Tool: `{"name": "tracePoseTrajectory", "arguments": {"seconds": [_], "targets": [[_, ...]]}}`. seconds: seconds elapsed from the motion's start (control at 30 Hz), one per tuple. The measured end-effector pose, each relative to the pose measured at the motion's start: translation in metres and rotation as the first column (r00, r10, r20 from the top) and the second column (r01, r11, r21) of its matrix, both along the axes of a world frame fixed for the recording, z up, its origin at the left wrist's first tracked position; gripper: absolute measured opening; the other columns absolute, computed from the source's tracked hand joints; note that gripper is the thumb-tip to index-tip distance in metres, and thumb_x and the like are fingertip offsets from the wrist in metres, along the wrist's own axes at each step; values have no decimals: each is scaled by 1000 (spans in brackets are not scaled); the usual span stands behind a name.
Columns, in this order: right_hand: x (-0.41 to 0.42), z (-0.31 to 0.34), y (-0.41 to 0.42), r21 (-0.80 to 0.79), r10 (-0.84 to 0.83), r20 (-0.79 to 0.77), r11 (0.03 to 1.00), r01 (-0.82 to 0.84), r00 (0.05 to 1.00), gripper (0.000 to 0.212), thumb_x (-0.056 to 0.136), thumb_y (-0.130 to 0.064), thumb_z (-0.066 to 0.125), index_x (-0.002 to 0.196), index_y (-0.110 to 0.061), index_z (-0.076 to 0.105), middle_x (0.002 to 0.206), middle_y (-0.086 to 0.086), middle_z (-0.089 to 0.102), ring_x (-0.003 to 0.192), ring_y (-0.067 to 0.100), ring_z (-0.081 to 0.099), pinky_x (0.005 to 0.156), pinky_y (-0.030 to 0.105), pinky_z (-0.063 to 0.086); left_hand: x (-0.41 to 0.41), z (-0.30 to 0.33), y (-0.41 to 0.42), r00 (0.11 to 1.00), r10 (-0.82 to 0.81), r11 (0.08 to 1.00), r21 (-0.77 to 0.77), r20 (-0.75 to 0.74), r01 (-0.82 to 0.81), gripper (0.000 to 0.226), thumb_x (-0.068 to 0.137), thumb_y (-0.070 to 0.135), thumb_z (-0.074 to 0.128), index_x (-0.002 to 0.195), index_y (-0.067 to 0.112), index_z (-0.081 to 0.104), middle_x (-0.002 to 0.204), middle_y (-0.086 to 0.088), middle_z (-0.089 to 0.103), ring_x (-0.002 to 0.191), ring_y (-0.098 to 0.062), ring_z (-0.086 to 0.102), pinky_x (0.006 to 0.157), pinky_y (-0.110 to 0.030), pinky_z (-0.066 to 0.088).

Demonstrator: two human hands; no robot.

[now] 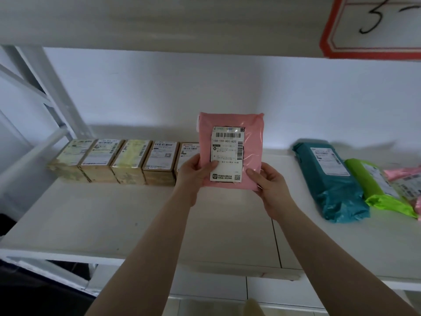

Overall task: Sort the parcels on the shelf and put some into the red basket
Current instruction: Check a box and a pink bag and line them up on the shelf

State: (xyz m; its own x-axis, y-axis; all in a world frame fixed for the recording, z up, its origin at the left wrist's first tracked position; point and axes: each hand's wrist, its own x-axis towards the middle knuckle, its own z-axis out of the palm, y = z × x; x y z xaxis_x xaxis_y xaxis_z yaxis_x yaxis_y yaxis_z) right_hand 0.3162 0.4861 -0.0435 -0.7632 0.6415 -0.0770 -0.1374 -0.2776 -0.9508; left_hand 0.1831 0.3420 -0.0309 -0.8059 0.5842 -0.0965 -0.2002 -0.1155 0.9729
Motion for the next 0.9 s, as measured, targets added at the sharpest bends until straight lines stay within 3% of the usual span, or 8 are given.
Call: {"name": "tracePoseTrajectory", "arguments": {"seconds": [0.13, 0.2, 0.27, 0.43, 0.53, 0.67, 0.73, 0.9], "targets": [[-8, 1, -1, -31, -52, 16, 998, 53, 999, 23, 87, -8, 69, 111, -10, 68, 95, 5, 78, 81, 16, 73, 75, 30, 61, -4, 6, 4, 991, 48, 993, -101, -126, -61, 22, 84, 19, 73, 105, 19, 67, 98, -2, 75, 89, -27, 73, 70, -53, 59], [-12, 0, 0, -48, -98, 47, 994, 100, 994, 29, 87, -11, 71, 116, -10, 65, 95, 5, 78, 83, 19, 74, 77, 33, 61, -7, 9, 9, 959, 67, 976, -183, -275, -120, 33, 83, 22, 73, 114, 17, 63, 104, 4, 71, 94, -19, 69, 64, -33, 60], [-16, -5, 5, -51, -157, 101, 985, 162, 982, 36, 88, -14, 71, 121, -9, 60, 95, 6, 77, 83, 21, 75, 76, 33, 61, -14, 5, 15, 877, 77, 933, -276, -474, -231, 47, 80, 28, 74, 123, 17, 59, 113, 8, 65, 103, -12, 62, 75, -22, 51], [-21, -19, 21, -30, -280, 269, 954, 299, 922, 40, 88, -19, 72, 122, -7, 55, 104, 13, 70, 87, 25, 71, 67, 30, 60, -24, -20, 21, 603, -24, 783, -390, -797, -484, 58, 82, 40, 67, 132, 13, 55, 137, -6, 52, 126, -27, 48, 104, -40, 37], [-27, -32, 29, 29, -314, 357, 945, 326, 880, 41, 88, -20, 73, 121, -3, 57, 107, 16, 67, 86, 27, 69, 67, 32, 58, -23, -36, 26, 536, -116, 671, -464, -836, -578, 65, 82, 46, 64, 135, 11, 51, 146, -12, 44, 138, -33, 36, 112, -47, 25], [-41, -43, 31, 106, -286, 429, 958, 266, 857, 47, 87, -21, 74, 126, 0, 57, 101, 12, 66, 94, 31, 67, 79, 42, 59, -18, -53, 34, 471, -204, 563, -497, -858, -661, 73, 75, 50, 70, 133, 8, 52, 141, -19, 49, 134, -42, 39, 109, -59, 28], [-50, -46, 29, 159, -274, 453, 961, 226, 848, 46, 87, -22, 73, 125, -2, 59, 97, 8, 66, 93, 30, 66, 83, 44, 58, -17, -60, 35, 450, -227, 537, -496, -864, -682, 74, 72, 47, 74, 131, 7, 54, 138, -20, 51, 132, -43, 41, 108, -62, 29], [-60, -54, 29, 313, -317, 510, 934, 171, 800, 49, 86, -31, 71, 124, -3, 63, 116, 14, 69, 99, 29, 65, 91, 49, 55, -19, -70, 33, 440, -279, 504, -520, -853, -689, 76, 72, 46, 74, 135, 9, 51, 145, -21, 45, 137, -42, 35, 111, -61, 19]]}}
